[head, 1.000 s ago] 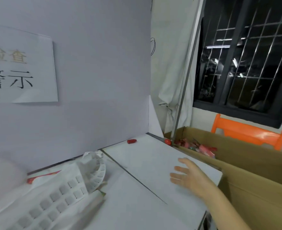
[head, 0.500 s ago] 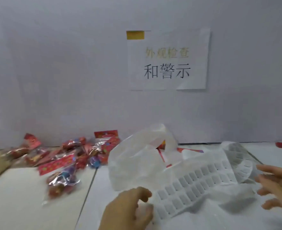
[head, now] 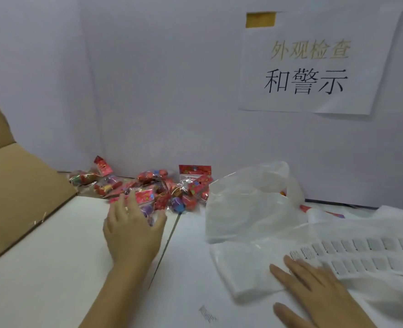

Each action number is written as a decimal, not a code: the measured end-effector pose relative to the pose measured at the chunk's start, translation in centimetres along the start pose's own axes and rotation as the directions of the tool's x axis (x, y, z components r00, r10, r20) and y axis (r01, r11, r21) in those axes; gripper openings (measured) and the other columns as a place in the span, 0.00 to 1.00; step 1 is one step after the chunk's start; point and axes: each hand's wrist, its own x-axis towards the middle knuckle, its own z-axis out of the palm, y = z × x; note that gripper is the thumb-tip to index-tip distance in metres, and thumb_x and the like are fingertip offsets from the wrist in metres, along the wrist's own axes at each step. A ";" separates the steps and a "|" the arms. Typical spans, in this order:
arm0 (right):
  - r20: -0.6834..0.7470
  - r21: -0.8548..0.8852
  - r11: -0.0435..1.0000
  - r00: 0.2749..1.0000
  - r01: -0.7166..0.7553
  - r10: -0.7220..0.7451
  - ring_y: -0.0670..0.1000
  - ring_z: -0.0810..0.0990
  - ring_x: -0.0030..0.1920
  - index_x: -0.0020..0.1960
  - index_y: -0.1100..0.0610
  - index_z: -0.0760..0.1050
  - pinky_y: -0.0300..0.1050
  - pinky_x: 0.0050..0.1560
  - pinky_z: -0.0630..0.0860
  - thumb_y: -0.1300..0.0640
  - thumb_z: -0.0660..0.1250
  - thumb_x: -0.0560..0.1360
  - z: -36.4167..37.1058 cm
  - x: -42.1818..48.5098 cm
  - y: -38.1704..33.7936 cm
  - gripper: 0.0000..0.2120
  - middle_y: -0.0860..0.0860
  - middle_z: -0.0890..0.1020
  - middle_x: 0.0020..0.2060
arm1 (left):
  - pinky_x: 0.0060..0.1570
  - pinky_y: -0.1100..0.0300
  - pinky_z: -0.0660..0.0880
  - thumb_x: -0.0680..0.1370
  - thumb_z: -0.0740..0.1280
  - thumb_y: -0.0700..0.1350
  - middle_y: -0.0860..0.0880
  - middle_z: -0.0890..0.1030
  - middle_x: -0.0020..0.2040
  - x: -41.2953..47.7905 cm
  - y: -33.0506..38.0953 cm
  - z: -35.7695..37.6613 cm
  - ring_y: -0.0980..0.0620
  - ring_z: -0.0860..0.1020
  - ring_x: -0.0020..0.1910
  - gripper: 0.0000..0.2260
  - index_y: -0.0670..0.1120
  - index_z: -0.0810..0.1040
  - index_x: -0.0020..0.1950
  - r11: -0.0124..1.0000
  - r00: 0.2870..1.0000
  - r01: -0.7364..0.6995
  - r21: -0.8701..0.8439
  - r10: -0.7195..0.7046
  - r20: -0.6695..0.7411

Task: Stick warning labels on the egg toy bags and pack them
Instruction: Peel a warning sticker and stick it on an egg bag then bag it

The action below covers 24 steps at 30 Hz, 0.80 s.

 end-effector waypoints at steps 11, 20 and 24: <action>0.034 0.001 0.999 0.998 -0.048 0.048 0.56 0.85 0.48 0.53 0.50 0.84 0.36 0.71 0.44 0.34 0.38 0.78 0.2 0.1 -1.0 0.38 0.53 0.85 0.51 | 0.41 0.56 0.73 0.72 0.76 0.51 0.53 0.79 0.45 0.9 -0.8 -0.1 0.49 0.77 0.44 0.20 0.51 0.69 0.57 0.853 0.970 0.240 -0.464 -0.227 0.084; -0.093 0.339 0.941 0.995 -0.006 0.040 0.29 0.38 0.70 0.68 0.30 0.44 0.23 0.64 0.35 0.42 0.63 0.77 -1.1 -0.7 -1.2 0.31 0.29 0.41 0.71 | 0.22 0.62 0.72 0.62 0.77 0.50 0.46 0.86 0.45 -5.1 6.1 -2.6 0.51 0.85 0.37 0.28 0.49 0.73 0.60 0.269 0.894 0.402 -0.875 0.090 0.439; -0.139 0.732 0.681 0.973 -0.022 0.182 0.25 0.60 0.63 0.61 0.22 0.58 0.22 0.57 0.63 0.46 0.68 0.73 -2.8 -0.8 -2.9 0.28 0.18 0.60 0.60 | 0.26 0.61 0.76 0.59 0.76 0.52 0.46 0.87 0.46 -8.0 7.8 -2.5 0.47 0.86 0.41 0.30 0.50 0.74 0.59 0.202 0.816 0.503 -0.841 0.209 0.538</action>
